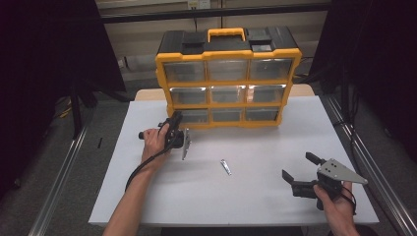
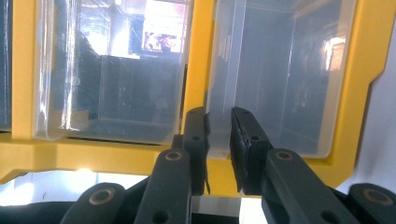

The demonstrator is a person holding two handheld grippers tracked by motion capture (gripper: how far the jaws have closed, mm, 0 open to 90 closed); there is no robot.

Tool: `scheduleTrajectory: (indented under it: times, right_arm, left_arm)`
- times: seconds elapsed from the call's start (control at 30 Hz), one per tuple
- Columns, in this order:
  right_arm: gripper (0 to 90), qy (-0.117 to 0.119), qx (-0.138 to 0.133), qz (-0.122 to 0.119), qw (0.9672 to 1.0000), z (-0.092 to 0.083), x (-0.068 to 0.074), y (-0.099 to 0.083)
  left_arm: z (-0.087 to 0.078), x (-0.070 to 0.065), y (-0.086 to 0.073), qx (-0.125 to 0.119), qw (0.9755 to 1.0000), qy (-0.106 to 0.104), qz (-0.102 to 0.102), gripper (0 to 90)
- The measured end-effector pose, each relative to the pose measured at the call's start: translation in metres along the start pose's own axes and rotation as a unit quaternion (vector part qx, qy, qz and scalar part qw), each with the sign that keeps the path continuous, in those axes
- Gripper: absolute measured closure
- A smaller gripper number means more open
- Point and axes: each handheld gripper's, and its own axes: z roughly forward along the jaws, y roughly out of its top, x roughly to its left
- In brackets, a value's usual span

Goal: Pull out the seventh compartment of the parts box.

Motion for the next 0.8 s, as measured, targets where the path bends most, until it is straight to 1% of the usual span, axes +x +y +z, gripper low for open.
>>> scheduleTrajectory:
  times: [0.03,0.07,0.1,0.13,0.17,0.2,0.23,0.27,0.3,0.33,0.37,0.4,0.43,0.47,0.6,0.63,0.67,0.7,0.73,0.77,0.8]
  right_arm:
    - [0.3,0.001,0.0,-0.001,1.0,0.0,0.0,0.0]
    - [0.3,0.001,0.0,-0.001,1.0,0.0,0.0,0.0]
    - [0.3,0.001,-0.001,0.0,1.0,0.0,0.0,0.0]
    - [0.3,0.0,-0.002,-0.001,1.0,0.0,0.0,0.0]
    - [0.3,-0.001,-0.003,-0.001,1.0,0.0,0.0,0.0]
    - [0.3,0.0,-0.002,0.0,1.0,0.0,0.0,0.0]
    - [0.3,0.001,-0.003,-0.001,1.0,0.0,0.0,0.0]
    - [0.2,0.001,-0.003,-0.001,1.0,0.0,0.0,0.0]
    - [0.2,0.001,-0.003,-0.001,1.0,0.0,0.0,0.0]
    - [0.2,0.002,-0.003,-0.001,1.0,0.0,0.0,0.0]
    - [0.2,0.002,-0.003,-0.001,1.0,0.0,0.0,0.0]
    - [0.2,0.002,-0.003,-0.002,1.0,0.0,0.0,0.0]
    - [0.2,0.002,-0.003,-0.002,1.0,0.0,0.0,0.0]
    - [0.2,0.004,-0.004,-0.003,1.0,0.0,0.0,0.0]
    - [0.2,0.004,-0.003,-0.002,1.0,0.0,0.0,0.0]
    - [0.2,0.004,-0.002,-0.003,1.0,0.0,0.0,0.0]
    - [0.2,0.005,-0.002,-0.003,1.0,0.0,0.0,0.0]
    - [0.2,0.004,-0.003,-0.003,1.0,0.0,0.0,0.0]
    - [0.2,0.001,-0.004,-0.002,1.0,0.0,0.0,0.0]
    - [0.2,0.001,-0.004,-0.002,1.0,0.0,0.0,0.0]
    - [0.2,0.002,-0.004,-0.002,1.0,0.0,0.0,0.0]
  left_arm:
    - [0.0,0.001,0.0,-0.001,1.0,-0.004,0.009,77.5]
    - [0.0,0.001,0.0,-0.008,0.9999,-0.002,0.009,77.5]
    - [0.0,0.0,0.0,-0.008,0.9999,0.002,0.006,77.6]
    - [-0.001,-0.001,0.0,-0.005,1.0,0.003,-0.002,77.6]
    - [-0.001,0.001,0.001,-0.008,0.9999,-0.001,0.009,77.7]
    - [-0.002,0.001,0.002,-0.001,0.9998,-0.003,0.017,77.7]
    - [-0.002,0.002,0.002,0.0,0.9998,-0.005,0.021,77.7]
    - [-0.002,0.001,0.001,-0.007,0.9998,-0.009,0.017,77.7]
    - [-0.003,0.001,0.002,-0.003,0.9998,-0.003,0.018,77.7]
    - [-0.003,0.001,0.002,-0.001,0.9999,-0.004,0.014,77.8]
    - [-0.004,0.0,0.002,-0.005,1.0,0.004,0.007,77.8]
    - [-0.004,0.0,0.002,-0.001,0.9999,-0.008,0.011,77.8]
    - [-0.004,0.002,0.003,0.001,0.9997,-0.016,0.021,77.8]
    - [-0.005,0.0,0.003,0.002,0.9999,-0.005,0.013,77.7]
    - [-0.007,0.0,0.004,0.004,0.9997,-0.009,0.021,77.9]
    - [-0.007,0.0,0.004,0.0,0.9997,-0.011,0.021,77.9]
    - [-0.008,0.0,0.004,-0.004,0.9998,-0.003,0.021,78.0]
    - [-0.009,0.0,0.004,0.004,0.9998,-0.005,0.02,78.0]
    - [-0.009,0.001,0.004,0.002,0.9996,-0.013,0.025,78.0]
    - [-0.01,0.001,0.005,0.005,0.9995,-0.011,0.03,78.0]
    - [-0.01,0.0,0.005,0.0,0.9996,-0.002,0.027,78.1]
